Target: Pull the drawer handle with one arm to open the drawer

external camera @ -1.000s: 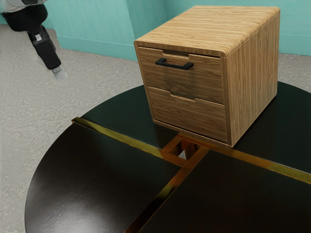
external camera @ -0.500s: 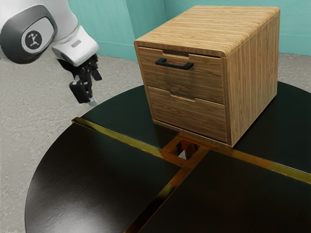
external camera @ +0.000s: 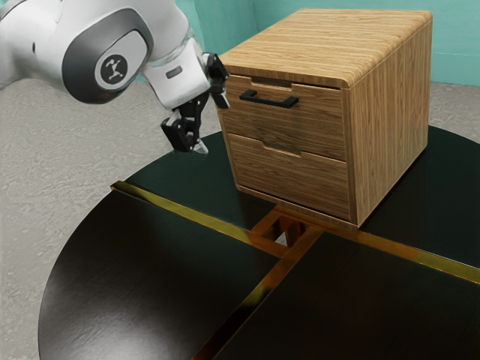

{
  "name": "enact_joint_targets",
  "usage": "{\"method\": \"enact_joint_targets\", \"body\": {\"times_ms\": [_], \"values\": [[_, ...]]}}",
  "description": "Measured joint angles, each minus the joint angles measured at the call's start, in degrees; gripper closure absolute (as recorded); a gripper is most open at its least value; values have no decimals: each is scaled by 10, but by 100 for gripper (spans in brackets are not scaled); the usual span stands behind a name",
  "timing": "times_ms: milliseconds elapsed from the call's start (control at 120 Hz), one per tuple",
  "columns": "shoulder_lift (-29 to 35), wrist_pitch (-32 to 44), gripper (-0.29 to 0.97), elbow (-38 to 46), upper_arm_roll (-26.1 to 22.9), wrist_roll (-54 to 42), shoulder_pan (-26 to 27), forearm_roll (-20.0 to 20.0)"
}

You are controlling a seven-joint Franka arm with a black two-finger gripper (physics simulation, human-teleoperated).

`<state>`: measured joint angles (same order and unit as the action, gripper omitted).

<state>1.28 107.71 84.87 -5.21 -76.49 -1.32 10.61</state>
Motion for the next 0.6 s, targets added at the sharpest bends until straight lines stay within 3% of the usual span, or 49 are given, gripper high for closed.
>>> {"method": "enact_joint_targets", "body": {"times_ms": [242, 600], "values": [[-55, 23, 2, -73, -26, -36, -2, 12], [-104, 70, 2, -84, -24, -69, -11, 19]]}}
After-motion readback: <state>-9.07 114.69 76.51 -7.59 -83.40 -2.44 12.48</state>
